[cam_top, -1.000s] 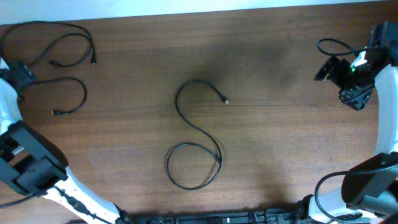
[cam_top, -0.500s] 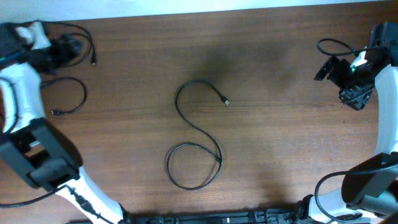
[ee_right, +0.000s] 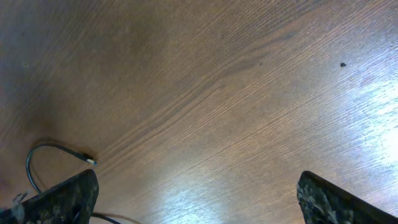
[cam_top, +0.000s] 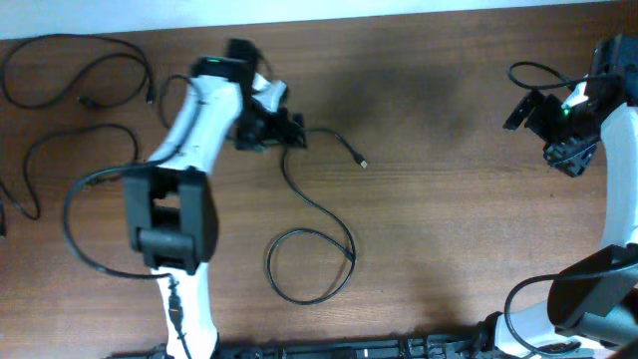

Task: Untangle cables
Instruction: 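Reach the left gripper to the center S-shaped cable and grasp it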

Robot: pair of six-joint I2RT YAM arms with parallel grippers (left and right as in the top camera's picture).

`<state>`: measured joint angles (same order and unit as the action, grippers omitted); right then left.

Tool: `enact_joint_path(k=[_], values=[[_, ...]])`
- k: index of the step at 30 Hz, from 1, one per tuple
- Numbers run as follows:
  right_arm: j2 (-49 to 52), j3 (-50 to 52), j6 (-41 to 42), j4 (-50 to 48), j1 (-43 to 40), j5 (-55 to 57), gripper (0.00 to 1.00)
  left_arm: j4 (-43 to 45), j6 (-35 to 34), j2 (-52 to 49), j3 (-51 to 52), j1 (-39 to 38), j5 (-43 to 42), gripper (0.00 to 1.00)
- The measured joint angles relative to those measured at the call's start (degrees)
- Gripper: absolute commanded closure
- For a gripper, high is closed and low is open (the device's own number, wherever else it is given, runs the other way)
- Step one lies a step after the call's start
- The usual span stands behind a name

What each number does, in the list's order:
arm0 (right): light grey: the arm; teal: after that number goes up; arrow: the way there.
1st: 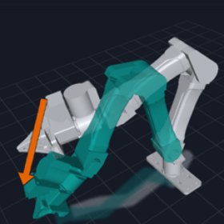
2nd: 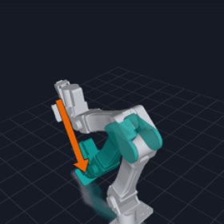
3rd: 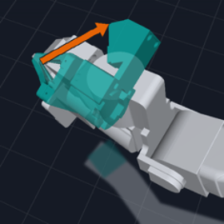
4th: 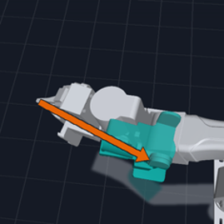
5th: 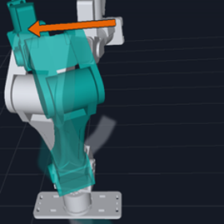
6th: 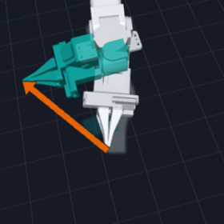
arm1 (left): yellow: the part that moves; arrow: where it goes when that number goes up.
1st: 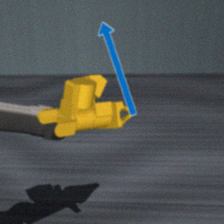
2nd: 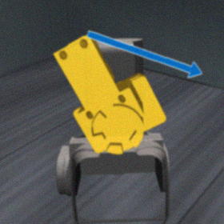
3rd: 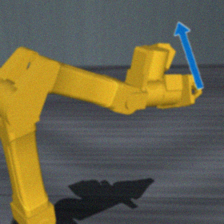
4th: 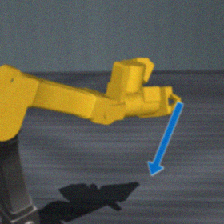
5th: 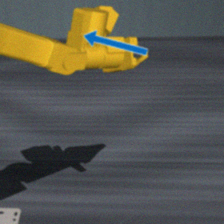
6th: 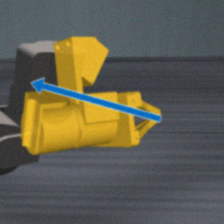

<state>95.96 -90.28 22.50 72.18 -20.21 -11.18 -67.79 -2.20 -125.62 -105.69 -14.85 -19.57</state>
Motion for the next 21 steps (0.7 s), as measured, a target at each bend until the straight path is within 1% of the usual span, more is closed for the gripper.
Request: enact_joint_path(k=[1,3,6,7,9,13,14,17,21], values=[[0.0,0.0,0.0,0.0,0.0,0.0,0.01,-0.2,0.2,-0.1,0.0,-2.0,1.5,0.23],[0.0,0.0,0.0,0.0,0.0,0.0,0.01,0.3,1.3,-0.1,0.0,-6.5,4.9,0.24],[0.0,0.0,0.0,0.0,0.0,0.0,0.01,1.2,0.5,-0.2,0.0,-10.5,8.7,0.33],[0.0,0.0,0.0,0.0,0.0,0.0,0.01,1.2,-0.5,-0.3,0.0,-11.0,9.3,0.32],[0.0,0.0,0.0,0.0,0.0,0.0,0.01,0.6,-3.7,-0.9,0.0,-14.2,13.6,0.23],[0.0,0.0,0.0,0.0,0.0,0.0,0.01,-0.7,-10.1,-2.8,0.0,-17.1,19.2,0.18],[0.0,0.0,0.0,0.0,0.0,0.0,0.01,-0.9,-11.5,-3.8,0.0,-17.7,20.5,0.14],[0.0,0.0,0.0,0.0,0.0,0.0,0.01,-1.2,-14.5,-5.2,0.2,-17.8,22.9,0.13],[0.0,0.0,0.0,0.0,0.0,0.0,0.01,-1.3,-21.6,-5.3,1.2,-15.9,27.8,0.13]])
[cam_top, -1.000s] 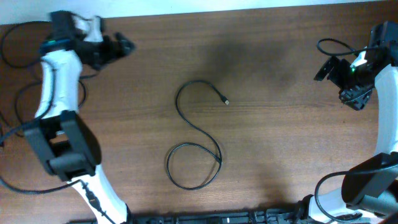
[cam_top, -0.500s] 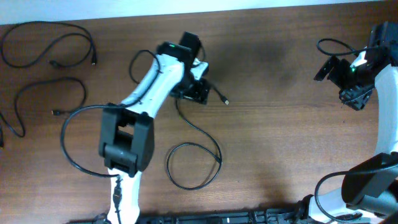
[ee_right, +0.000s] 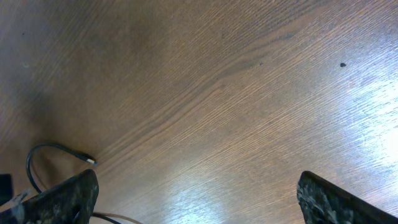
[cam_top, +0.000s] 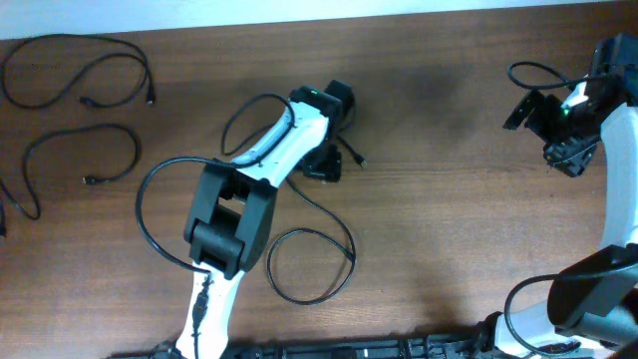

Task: Untangle cables
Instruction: 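Reach the left gripper to the center S-shaped cable and grasp it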

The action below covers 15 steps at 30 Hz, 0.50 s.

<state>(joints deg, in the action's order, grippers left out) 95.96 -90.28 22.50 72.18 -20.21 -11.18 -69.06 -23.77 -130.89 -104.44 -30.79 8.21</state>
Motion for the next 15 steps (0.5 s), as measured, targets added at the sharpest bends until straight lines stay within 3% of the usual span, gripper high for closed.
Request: enact_joint_path(k=[3,5,7,9,12,15], values=[[0.0,0.0,0.0,0.0,0.0,0.0,0.01,-0.4,-2.2,0.0,0.0,2.9,1.5,0.14],[0.0,0.0,0.0,0.0,0.0,0.0,0.01,-0.8,-3.1,0.0,0.3,4.4,1.8,0.26],[0.0,0.0,0.0,0.0,0.0,0.0,0.01,0.1,-3.5,0.0,1.2,4.4,1.5,0.28],[0.0,0.0,0.0,0.0,0.0,0.0,0.01,1.9,-3.7,0.3,2.9,4.2,1.2,0.45],[0.0,0.0,0.0,0.0,0.0,0.0,0.01,4.0,-4.1,0.9,4.2,4.2,0.3,0.84],[0.0,0.0,0.0,0.0,0.0,0.0,0.01,5.2,-4.3,1.0,5.0,4.2,-0.9,0.8]])
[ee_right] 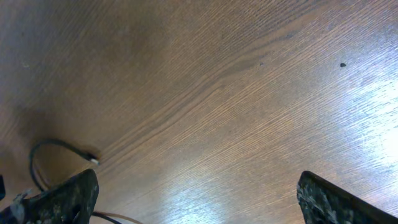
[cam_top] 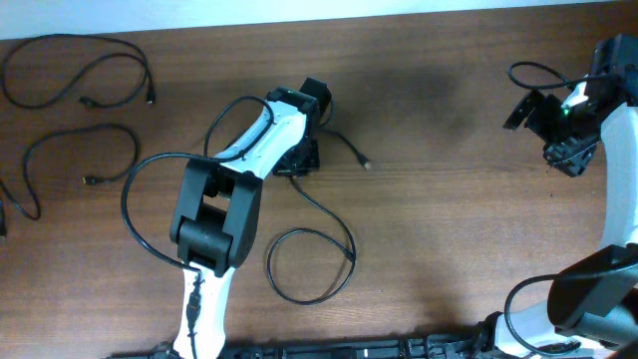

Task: Untangle cables
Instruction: 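Reach the left gripper to the center S-shaped cable and grasp it, then drag the S-shaped cable to the upper-left area with the left gripper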

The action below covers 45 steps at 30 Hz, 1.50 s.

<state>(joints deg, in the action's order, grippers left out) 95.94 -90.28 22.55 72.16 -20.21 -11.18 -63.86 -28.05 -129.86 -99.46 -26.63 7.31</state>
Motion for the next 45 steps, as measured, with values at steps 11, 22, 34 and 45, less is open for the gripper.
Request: enact_joint_path(k=[11,22,34,45], values=[[0.0,0.0,0.0,0.0,0.0,0.0,0.01,3.3,4.0,0.8,1.3,3.3,-7.8,1.0],[0.0,0.0,0.0,0.0,0.0,0.0,0.01,1.4,8.8,1.2,-8.9,3.8,-8.0,1.0],[0.0,0.0,0.0,0.0,0.0,0.0,0.01,14.1,9.0,8.2,-24.2,18.0,3.1,1.0],[0.0,0.0,0.0,0.0,0.0,0.0,0.01,22.9,18.7,8.2,-24.3,27.7,8.8,1.0]])
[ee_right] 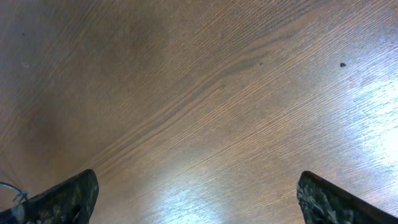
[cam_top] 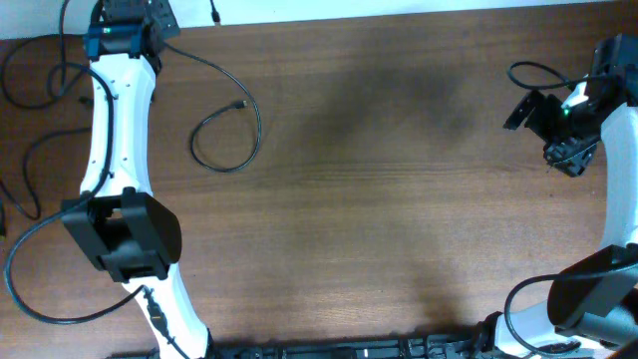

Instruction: Untangle cables

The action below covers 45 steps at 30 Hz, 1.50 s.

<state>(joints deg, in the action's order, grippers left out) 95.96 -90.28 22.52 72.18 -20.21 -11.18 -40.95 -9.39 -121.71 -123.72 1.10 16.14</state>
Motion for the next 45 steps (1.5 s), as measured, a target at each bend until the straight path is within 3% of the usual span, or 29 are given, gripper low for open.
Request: enact_joint_path(k=[7,16,19,20,24,31,35,38,45], values=[[0.0,0.0,0.0,0.0,0.0,0.0,0.01,0.2,2.6,-0.1,1.2,0.0,-0.6,1.0],[0.0,0.0,0.0,0.0,0.0,0.0,0.01,6.8,3.8,-6.4,1.5,1.3,5.8,0.98],[0.0,0.0,0.0,0.0,0.0,0.0,0.01,7.5,4.0,-8.5,1.5,1.5,6.2,0.85],[0.0,0.0,0.0,0.0,0.0,0.0,0.01,7.5,4.4,-9.1,1.6,1.5,6.0,0.72],[0.0,0.0,0.0,0.0,0.0,0.0,0.01,7.7,4.3,-10.3,1.7,1.5,2.1,0.42],[0.0,0.0,0.0,0.0,0.0,0.0,0.01,3.6,4.5,-10.3,1.7,1.2,-1.2,0.41],[0.0,0.0,0.0,0.0,0.0,0.0,0.01,-1.7,4.5,-10.3,1.7,-0.2,-8.6,0.47],[0.0,0.0,0.0,0.0,0.0,0.0,0.01,-1.7,4.6,-10.3,1.7,-1.6,-9.5,0.33],[0.0,0.0,0.0,0.0,0.0,0.0,0.01,-0.6,3.9,-11.0,1.7,1.7,-7.2,0.27]])
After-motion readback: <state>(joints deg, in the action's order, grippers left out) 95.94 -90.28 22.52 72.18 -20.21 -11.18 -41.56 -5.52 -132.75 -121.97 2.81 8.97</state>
